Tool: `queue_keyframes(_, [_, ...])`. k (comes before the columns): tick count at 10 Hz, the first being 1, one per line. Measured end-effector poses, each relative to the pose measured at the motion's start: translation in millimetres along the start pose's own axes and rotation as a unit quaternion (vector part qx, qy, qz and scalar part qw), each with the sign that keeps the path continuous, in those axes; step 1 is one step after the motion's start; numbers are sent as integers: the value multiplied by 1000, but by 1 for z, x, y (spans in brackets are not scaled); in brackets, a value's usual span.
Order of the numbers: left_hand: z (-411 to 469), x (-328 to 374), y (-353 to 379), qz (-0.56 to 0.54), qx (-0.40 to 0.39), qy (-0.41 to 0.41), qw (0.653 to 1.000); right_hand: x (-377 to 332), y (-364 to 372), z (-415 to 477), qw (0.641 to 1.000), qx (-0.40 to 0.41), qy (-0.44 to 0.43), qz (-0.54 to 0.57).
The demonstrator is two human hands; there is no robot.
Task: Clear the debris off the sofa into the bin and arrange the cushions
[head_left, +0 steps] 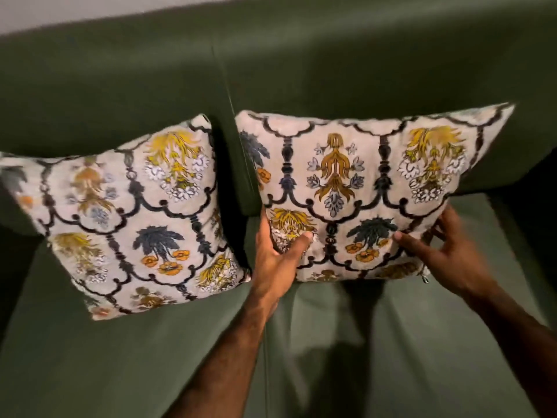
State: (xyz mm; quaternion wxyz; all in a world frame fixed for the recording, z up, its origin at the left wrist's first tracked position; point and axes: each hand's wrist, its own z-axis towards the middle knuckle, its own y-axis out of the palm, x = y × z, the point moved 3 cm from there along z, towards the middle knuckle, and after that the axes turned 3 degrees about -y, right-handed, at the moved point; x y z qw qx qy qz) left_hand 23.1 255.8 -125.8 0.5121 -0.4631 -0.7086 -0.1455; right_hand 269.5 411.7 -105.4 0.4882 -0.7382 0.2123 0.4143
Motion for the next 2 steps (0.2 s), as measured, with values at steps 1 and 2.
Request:
queue_keyframes(1, [-15,-4,-12,45,9,-22,999,-21,-12,-15,990,41,40,-133])
queue_keyframes(2, [-60,-9,-44,135,71,20,988,-75,-18,-58,985,121,-37,-119])
